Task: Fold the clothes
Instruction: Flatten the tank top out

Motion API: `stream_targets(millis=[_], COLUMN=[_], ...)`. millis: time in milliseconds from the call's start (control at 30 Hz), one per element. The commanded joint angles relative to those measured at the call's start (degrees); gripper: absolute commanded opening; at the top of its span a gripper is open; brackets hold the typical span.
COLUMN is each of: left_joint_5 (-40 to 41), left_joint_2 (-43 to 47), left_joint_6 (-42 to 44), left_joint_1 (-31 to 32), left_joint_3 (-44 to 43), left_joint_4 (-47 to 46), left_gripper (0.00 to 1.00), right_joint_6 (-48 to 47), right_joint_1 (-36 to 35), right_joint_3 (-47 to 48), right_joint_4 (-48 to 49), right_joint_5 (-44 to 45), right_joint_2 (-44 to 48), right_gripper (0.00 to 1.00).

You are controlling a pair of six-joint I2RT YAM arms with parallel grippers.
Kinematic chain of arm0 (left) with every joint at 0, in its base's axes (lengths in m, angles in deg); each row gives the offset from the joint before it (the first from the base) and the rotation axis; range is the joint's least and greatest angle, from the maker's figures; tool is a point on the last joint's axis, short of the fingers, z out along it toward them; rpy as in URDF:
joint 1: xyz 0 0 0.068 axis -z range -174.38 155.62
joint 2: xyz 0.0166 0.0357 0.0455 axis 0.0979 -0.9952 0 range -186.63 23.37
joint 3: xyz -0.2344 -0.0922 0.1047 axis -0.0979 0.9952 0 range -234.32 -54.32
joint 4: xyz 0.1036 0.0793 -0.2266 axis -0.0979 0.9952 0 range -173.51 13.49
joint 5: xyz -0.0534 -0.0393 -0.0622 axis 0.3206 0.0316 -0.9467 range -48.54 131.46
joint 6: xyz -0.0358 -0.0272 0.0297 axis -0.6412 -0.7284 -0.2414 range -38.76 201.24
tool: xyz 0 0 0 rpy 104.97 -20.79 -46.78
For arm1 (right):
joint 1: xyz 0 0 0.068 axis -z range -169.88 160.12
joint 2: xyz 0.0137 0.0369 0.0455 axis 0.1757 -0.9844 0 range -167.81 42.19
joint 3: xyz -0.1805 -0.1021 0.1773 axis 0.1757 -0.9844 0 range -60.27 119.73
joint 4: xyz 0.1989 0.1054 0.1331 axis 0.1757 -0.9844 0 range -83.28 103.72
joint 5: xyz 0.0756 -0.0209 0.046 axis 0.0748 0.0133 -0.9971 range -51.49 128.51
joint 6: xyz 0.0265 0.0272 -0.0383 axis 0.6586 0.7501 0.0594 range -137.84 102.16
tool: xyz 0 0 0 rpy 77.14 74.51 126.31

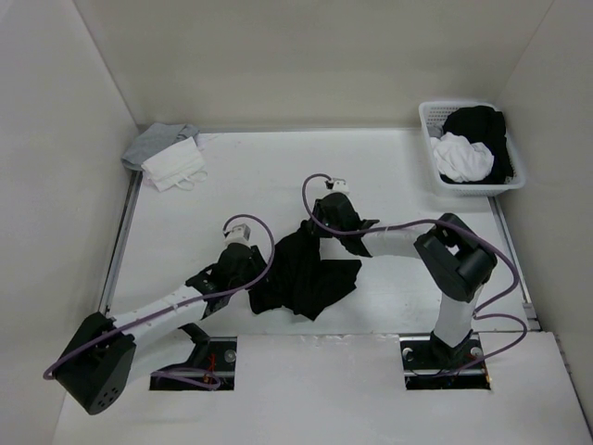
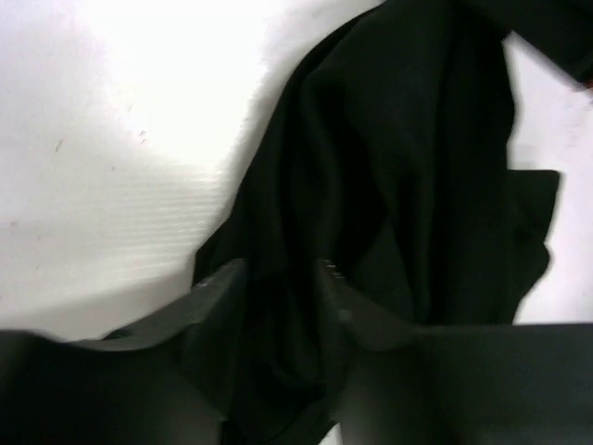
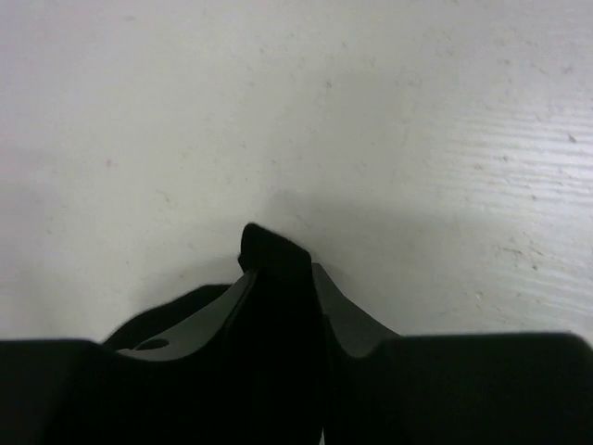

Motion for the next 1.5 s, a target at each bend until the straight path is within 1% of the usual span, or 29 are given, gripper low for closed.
stream_targets(millis=[0, 67, 133, 167, 200, 267, 333, 433, 533, 567, 633, 667, 700, 733, 767, 833, 900, 1000, 1033, 1100, 1167, 1200, 1267, 1300, 1333, 1367, 1433, 1467], left_joint_5=[-0.90, -0.20, 0.59, 0.68, 0.69, 1.12, 2.70, 7.35, 13.85, 15.87, 19.57, 21.84, 22.21, 23.18, 23.97, 26.07, 26.96, 29.85, 30.73, 31.88, 32.59, 32.68, 33.38, 32.86, 32.42, 31.20, 22.97, 20.40], left_joint_2=[-4.05, -6.95, -9.85, -11.17, -11.71, -10.75, -6.90, -0.04, 4.89, 6.12, 8.14, 10.33, 10.87, 12.44, 14.11, 17.45, 18.96, 22.73, 23.18, 23.10, 22.22, 20.56, 17.48, 13.64, 10.90, 7.05, -4.97, -9.56], left_joint_6=[-0.61, -0.17, -0.08, -0.08, -0.08, -0.34, 0.10, 2.90, 7.55, 9.13, 12.04, 12.49, 12.58, 12.93, 13.28, 16.07, 17.84, 24.07, 25.83, 27.86, 29.27, 30.58, 31.82, 32.70, 33.23, 33.67, 32.45, 31.40], left_joint_1=[-1.11, -1.90, -2.60, -3.04, -3.22, -3.57, -3.84, -3.84, -2.96, -2.52, -1.73, -1.55, -1.46, -1.29, -0.77, 0.55, 1.61, 5.38, 6.09, 6.53, 6.71, 6.19, 4.70, 2.86, 1.45, -0.48, -5.48, -7.25], left_joint_3=[0.10, -0.16, -0.51, -0.86, -1.30, -2.88, -5.60, -11.57, -18.51, -20.27, -23.27, -25.19, -25.56, -26.61, -28.01, -31.61, -33.29, -37.25, -37.60, -37.69, -37.34, -36.73, -36.55, -37.16, -37.95, -39.44, -44.35, -46.03], left_joint_4=[-2.07, -4.35, -6.64, -7.96, -8.75, -9.64, -9.12, -6.84, -4.98, -4.89, -4.81, -4.46, -4.45, -4.89, -5.15, -5.33, -5.33, -6.29, -7.26, -8.67, -10.33, -12.78, -16.22, -19.36, -20.96, -22.37, -23.70, -24.14], left_gripper=[0.25, 0.17, 0.13, 0.09, 0.07, 0.04, 0.02, 0.02, 0.01, 0.01, 0.00, 0.00, 0.00, 0.00, 0.00, 0.00, 0.00, 0.01, 0.01, 0.01, 0.01, 0.01, 0.01, 0.02, 0.02, 0.02, 0.03, 0.03], right_joint_6=[-1.03, -1.29, -1.64, -1.82, -1.99, -2.08, -2.52, -5.32, -8.92, -9.81, -11.48, -12.44, -12.63, -13.41, -13.77, -16.04, -18.07, -22.81, -23.08, -23.17, -22.74, -21.26, -19.49, -16.87, -15.37, -11.70, -5.72, -4.64], right_joint_1=[0.19, 0.01, 0.01, 0.10, 0.01, 0.01, 0.01, -1.47, -4.63, -5.43, -8.33, -11.04, -11.50, -14.55, -16.15, -22.89, -27.82, -37.40, -37.95, -37.35, -33.85, -31.13, -28.13, -23.59, -21.46, -16.74, -9.09, -7.30], right_joint_3=[4.03, 4.47, 5.61, 6.14, 6.49, 6.06, 3.70, -0.17, 0.42, 1.13, 3.67, 6.03, 6.41, 8.50, 9.39, 13.16, 15.54, 18.01, 17.49, 16.61, 13.72, 12.23, 10.37, 8.28, 7.21, 4.59, -0.41, -1.84], right_joint_4=[4.18, 5.84, 6.20, 5.51, 4.80, 3.48, 2.78, 1.20, -6.51, -8.37, -13.55, -17.05, -17.44, -19.79, -20.68, -23.14, -24.12, -24.12, -24.03, -23.77, -23.07, -22.98, -22.80, -22.28, -21.93, -20.27, -16.33, -14.82], right_joint_5=[0.84, 2.61, 2.00, 1.30, 1.29, 1.47, 1.91, 2.96, 3.23, 3.23, 3.40, 3.93, 4.02, 5.06, 5.68, 9.18, 11.91, 19.29, 20.79, 21.86, 21.86, 20.99, 18.36, 15.39, 13.36, 8.81, 0.99, -0.28], right_joint_2=[-0.26, -0.17, -0.44, -0.26, 0.26, 2.80, 8.93, 23.24, 38.97, 41.98, 49.63, 54.36, 55.02, 58.15, 59.32, 62.65, 63.81, 65.48, 65.48, 65.22, 64.26, 63.29, 62.23, 60.75, 59.86, 57.85, 53.30, 51.70], right_gripper=[0.29, 0.25, 0.12, 0.08, 0.05, 0.02, 0.01, 0.01, 0.03, 0.03, 0.04, 0.04, 0.04, 0.04, 0.04, 0.04, 0.04, 0.05, 0.05, 0.05, 0.05, 0.06, 0.06, 0.06, 0.05, 0.05, 0.04, 0.04])
